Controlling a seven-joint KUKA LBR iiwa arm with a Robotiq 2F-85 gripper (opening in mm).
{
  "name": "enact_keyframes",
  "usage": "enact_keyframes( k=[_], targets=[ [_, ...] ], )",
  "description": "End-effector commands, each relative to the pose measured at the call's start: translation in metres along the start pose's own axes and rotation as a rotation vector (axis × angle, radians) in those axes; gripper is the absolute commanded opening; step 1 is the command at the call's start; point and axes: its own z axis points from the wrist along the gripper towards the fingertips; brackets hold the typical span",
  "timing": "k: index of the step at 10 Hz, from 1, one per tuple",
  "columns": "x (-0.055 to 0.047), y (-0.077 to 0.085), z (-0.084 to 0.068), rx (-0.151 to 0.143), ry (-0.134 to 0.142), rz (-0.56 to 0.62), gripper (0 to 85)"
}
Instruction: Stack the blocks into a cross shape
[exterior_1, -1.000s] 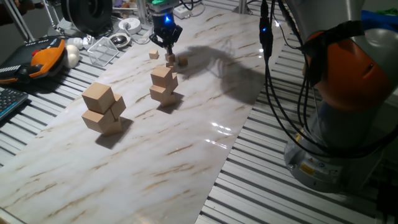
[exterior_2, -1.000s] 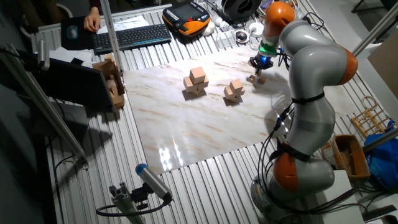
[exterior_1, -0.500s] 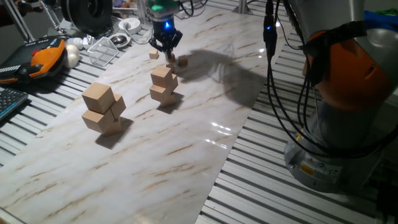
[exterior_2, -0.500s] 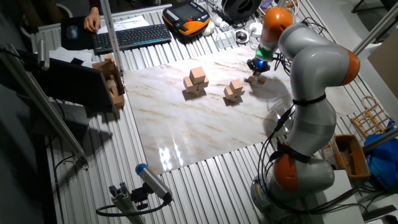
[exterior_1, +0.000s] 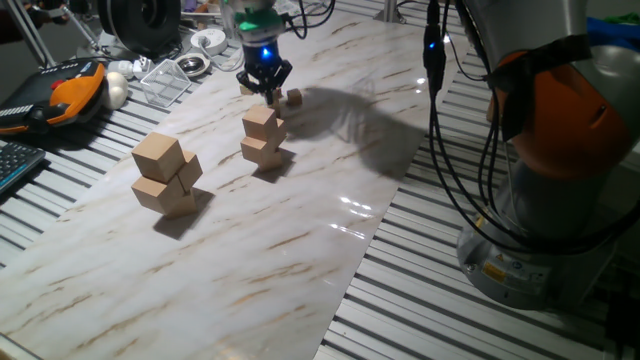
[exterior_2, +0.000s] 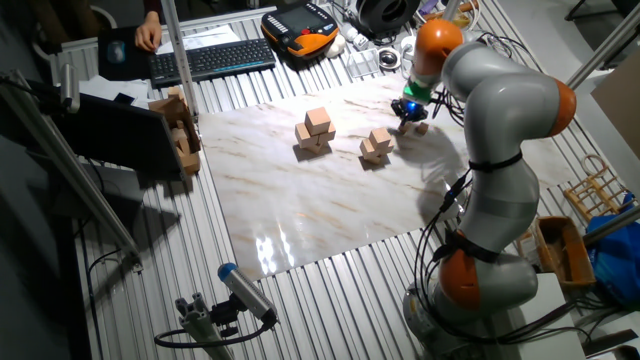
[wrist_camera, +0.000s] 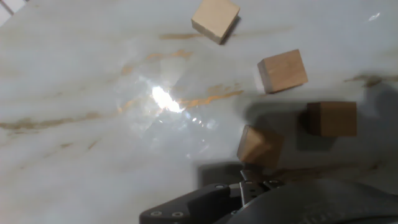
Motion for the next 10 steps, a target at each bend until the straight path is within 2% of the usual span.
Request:
enact_keyframes(
  k=[1, 7, 10],
  targets=[
    [0.002, 0.001, 0.003, -0.003, -0.003, 0.002, 0.0],
    [0.01, 0.003, 0.022, -0.005, -0.019, 0.008, 0.0],
    [0.009, 0.001, 0.026, -0.008, -0.028, 0.05, 0.0]
  ],
)
